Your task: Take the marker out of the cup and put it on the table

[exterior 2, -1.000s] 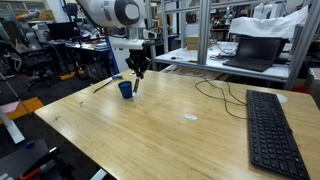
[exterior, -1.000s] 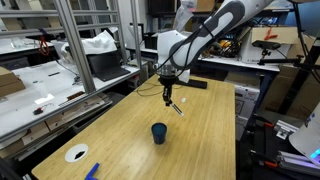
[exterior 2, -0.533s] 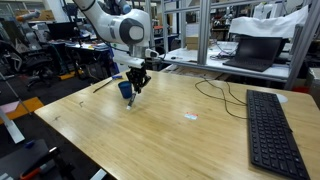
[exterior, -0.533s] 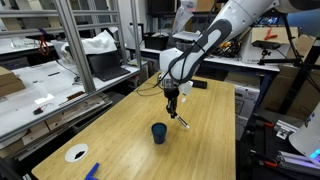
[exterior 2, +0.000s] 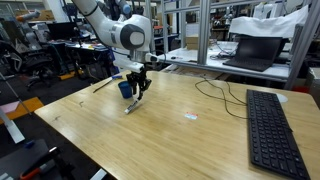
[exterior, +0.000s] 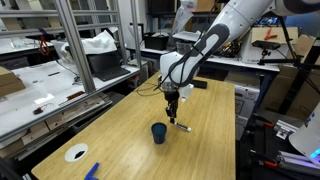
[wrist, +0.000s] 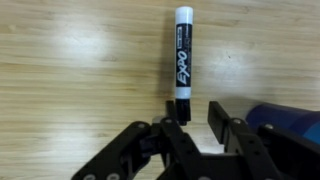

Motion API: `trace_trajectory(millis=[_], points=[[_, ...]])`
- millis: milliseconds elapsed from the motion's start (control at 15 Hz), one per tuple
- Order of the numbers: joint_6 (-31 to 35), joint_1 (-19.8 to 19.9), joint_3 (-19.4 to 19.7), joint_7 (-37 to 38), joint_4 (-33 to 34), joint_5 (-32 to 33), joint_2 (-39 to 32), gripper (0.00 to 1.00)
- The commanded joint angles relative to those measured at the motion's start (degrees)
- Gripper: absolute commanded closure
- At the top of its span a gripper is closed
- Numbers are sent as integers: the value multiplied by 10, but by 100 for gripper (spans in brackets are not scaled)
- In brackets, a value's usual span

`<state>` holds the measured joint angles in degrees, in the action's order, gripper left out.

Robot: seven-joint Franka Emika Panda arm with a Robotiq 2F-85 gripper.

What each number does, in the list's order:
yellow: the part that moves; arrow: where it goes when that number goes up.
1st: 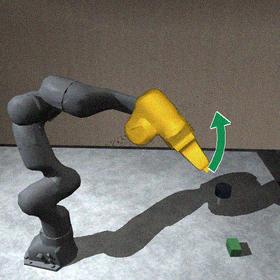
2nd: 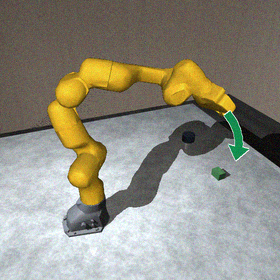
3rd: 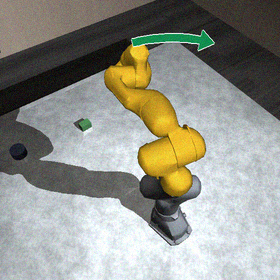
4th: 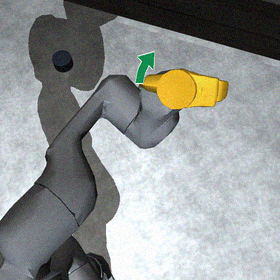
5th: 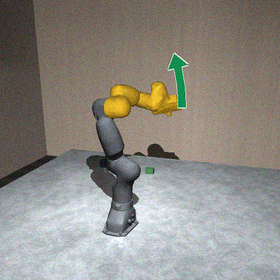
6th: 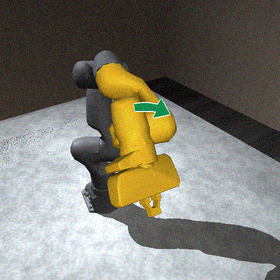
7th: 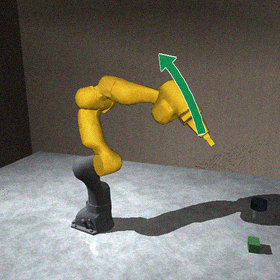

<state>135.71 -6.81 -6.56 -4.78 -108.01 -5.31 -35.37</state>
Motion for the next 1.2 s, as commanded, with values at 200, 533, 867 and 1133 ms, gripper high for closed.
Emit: trace_trajectory(millis=[200, 533, 867, 1133], points=[[20, 6, -8, 10, -11, -7, 15, 8], [51, -9, -1, 29, -27, 11, 49, 0], [50, -29, 4, 58, -42, 36, 105, 0], [45, -43, 3, 86, -54, 63, 146, 0]])
